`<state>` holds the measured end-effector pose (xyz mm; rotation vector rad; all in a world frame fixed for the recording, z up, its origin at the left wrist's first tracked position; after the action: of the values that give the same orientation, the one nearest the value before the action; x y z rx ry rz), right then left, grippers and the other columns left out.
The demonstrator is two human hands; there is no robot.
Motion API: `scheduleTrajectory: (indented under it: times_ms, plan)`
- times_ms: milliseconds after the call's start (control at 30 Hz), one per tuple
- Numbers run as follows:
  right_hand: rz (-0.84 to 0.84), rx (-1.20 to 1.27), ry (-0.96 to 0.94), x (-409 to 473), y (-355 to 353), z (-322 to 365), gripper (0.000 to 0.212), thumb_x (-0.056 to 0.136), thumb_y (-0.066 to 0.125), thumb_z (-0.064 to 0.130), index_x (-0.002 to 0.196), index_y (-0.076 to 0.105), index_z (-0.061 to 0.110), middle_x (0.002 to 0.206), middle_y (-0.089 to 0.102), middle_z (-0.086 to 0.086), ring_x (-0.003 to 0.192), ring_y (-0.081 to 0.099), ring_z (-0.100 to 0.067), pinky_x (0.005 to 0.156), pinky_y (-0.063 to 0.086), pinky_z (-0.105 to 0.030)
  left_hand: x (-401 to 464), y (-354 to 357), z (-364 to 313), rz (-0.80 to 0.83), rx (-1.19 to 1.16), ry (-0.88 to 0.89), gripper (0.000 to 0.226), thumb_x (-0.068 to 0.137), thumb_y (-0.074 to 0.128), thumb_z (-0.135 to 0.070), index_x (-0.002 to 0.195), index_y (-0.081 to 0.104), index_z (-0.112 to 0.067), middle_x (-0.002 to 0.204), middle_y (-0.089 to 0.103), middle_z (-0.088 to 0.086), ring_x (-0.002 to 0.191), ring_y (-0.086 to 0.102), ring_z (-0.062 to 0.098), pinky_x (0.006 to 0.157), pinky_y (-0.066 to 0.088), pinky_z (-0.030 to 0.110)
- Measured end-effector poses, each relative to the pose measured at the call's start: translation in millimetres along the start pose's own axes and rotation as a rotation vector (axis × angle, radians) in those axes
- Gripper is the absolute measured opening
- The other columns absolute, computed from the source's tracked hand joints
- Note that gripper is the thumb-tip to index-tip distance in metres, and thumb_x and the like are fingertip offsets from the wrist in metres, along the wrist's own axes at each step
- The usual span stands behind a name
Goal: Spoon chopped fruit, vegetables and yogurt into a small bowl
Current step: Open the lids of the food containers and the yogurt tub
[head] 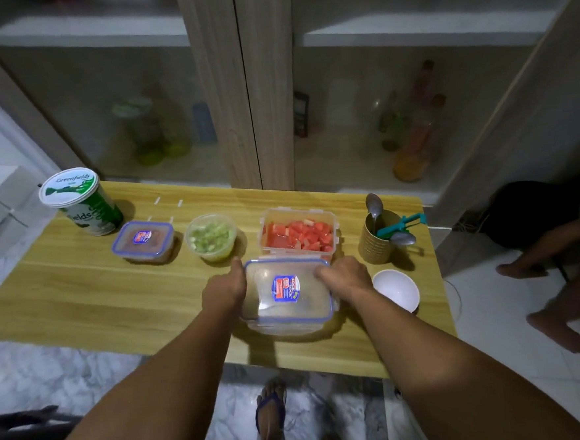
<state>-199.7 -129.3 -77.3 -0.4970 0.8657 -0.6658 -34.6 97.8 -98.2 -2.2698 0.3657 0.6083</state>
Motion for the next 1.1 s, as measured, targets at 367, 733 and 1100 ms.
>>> scheduleTrajectory:
  times_ms: [367,733,1100]
  plan:
    - [-0.024,-0.223,0.055,-4.3,19.0,-27.2,0.028,0.086,0.061,0.034,0.107,0.062,0.014,0.106,0.064,-0.008,0.081,0.051,-0.027,0.072,0.045,-0.031,-4.2,11.7,33.8,0.012,-0.017,-0.099,0.073,0.095,0.041,-0.055,0.125,0.058,0.009,0.134,0.055,0.030,0.124,0.052,0.042,0.106,0.042,0.042]
    - [0.060,-0.126,-0.270,20.7,71.1,138.2,0.025,0.080,0.059,0.022,0.094,0.073,0.006,0.102,0.073,-0.015,0.097,0.068,-0.034,0.079,0.055,-0.032,97.8,-36.2,22.1,-0.071,-0.185,-0.038,0.077,0.060,0.053,-0.051,0.100,0.065,0.013,0.109,0.065,0.036,0.104,0.063,0.051,0.088,0.054,0.058]
    - [0.026,-0.224,-0.142,82.4,120.9,223.8,0.030,0.088,0.057,0.015,0.115,0.065,0.002,0.127,0.063,-0.018,0.115,0.061,-0.035,0.084,0.049,-0.032,172.1,-85.2,-24.5,0.069,-0.220,-0.030,0.040,0.075,0.065,-0.021,0.103,0.067,0.006,0.106,0.070,0.026,0.095,0.071,0.036,0.081,0.061,0.047]
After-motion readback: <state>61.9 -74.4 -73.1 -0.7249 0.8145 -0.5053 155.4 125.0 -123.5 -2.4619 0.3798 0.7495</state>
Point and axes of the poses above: each hand's wrist, its own x-axis towards the middle knuckle, its own y-axis out of the palm, z = x × y, the point moved 10 cm from there along x, towards the middle knuckle
